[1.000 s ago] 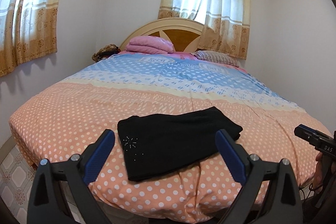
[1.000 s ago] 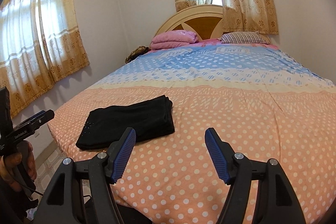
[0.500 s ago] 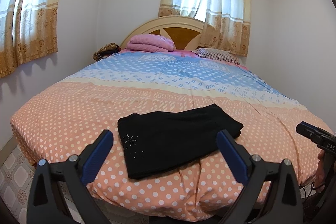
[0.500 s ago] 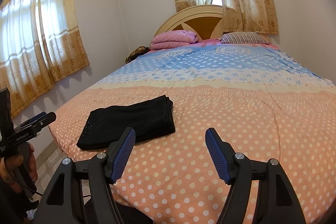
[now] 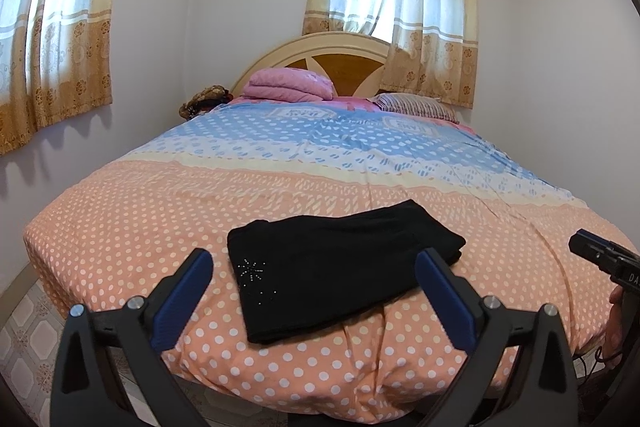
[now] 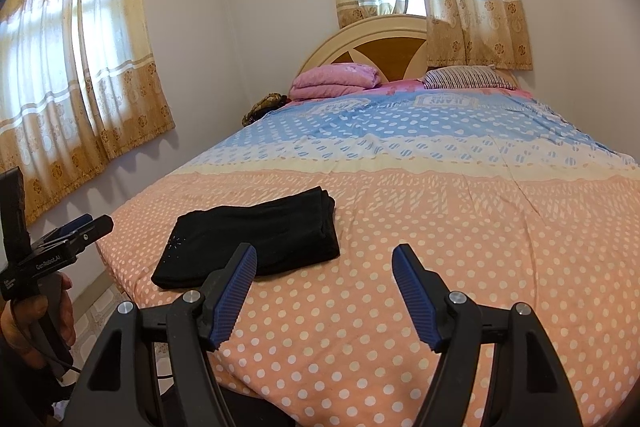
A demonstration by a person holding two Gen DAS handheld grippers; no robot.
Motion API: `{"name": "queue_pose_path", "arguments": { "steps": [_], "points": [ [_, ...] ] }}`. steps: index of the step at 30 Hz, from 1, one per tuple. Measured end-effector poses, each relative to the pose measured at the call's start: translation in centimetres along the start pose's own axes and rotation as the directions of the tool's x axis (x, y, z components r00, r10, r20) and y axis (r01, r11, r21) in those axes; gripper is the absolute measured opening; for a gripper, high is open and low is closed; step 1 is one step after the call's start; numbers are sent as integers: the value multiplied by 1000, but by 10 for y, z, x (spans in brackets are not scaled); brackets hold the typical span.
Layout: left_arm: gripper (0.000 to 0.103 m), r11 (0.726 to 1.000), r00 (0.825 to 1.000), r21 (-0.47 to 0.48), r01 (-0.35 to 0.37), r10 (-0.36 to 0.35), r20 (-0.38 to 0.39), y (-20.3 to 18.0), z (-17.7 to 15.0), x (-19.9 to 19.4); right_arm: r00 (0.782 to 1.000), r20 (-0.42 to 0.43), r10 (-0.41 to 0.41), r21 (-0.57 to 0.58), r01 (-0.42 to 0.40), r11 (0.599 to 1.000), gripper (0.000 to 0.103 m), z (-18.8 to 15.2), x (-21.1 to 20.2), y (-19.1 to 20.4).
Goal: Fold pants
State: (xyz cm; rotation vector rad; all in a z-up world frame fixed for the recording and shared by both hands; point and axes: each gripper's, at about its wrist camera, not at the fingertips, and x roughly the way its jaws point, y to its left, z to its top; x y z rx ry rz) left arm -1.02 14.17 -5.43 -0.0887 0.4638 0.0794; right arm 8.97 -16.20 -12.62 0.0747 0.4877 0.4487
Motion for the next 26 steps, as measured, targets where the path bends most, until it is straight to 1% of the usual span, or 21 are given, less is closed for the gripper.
{"name": "queue_pose_path", "arguments": {
  "steps": [11, 16, 18, 23, 26],
  "points": [
    [103, 1000, 1000, -3, -27, 27, -4, -1, 0, 1, 1000, -13, -3, -11, 3, 1000, 72, -3, 1, 4],
    [103, 999, 999, -24, -30, 29, -28, 1, -2, 5, 1000, -24, -12, -20, 12, 1000, 72, -6, 5, 6],
    [103, 999, 999, -31, -20, 19, -35, 3, -4, 7, 999, -28, -16, -22, 15, 1000, 72, -7, 6, 7],
    [103, 1000, 999, 6, -30, 30, -30, -4, -7, 7, 999, -38, -20, -20, 19, 1000, 72, -9, 10, 6],
    [103, 1000, 999, 13, -19, 19, -36, -6, -8, 9, 999, -40, -22, -18, 21, 1000, 72, -10, 12, 7]
  ]
}}
